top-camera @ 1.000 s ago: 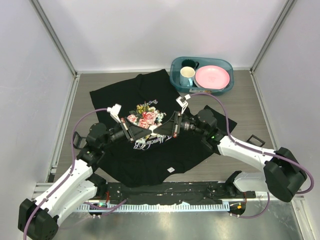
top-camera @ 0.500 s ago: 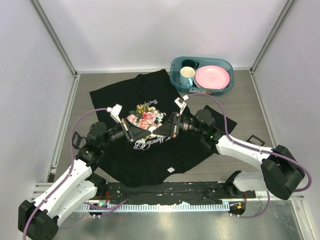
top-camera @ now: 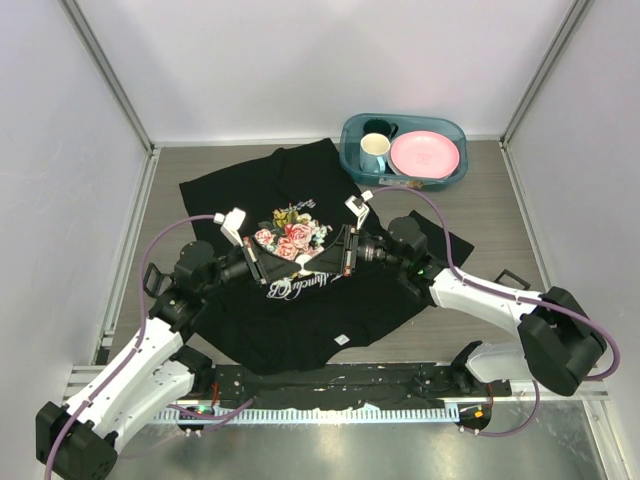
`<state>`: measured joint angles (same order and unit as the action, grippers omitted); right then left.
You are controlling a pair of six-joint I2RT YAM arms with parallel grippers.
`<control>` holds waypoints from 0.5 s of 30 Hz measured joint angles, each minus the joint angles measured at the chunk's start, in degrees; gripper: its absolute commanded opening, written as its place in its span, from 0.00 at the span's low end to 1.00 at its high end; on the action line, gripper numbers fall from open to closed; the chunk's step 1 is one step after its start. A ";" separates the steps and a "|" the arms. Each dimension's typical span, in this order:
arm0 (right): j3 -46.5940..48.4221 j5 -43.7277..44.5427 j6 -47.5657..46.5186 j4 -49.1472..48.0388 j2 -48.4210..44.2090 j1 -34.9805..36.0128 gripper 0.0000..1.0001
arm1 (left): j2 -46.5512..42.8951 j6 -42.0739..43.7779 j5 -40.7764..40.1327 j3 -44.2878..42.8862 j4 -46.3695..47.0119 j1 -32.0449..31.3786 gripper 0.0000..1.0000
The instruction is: Remove the brooch from the garment
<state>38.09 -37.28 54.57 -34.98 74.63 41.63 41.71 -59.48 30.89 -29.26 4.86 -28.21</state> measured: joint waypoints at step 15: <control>0.48 2.12 0.07 1.40 -0.24 0.33 0.02 | -0.22 2.08 -0.20 -1.70 -3.37 0.22 0.00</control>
<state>38.57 -35.16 54.63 -33.58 74.39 41.95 41.50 -57.41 30.70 -30.96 1.50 -27.99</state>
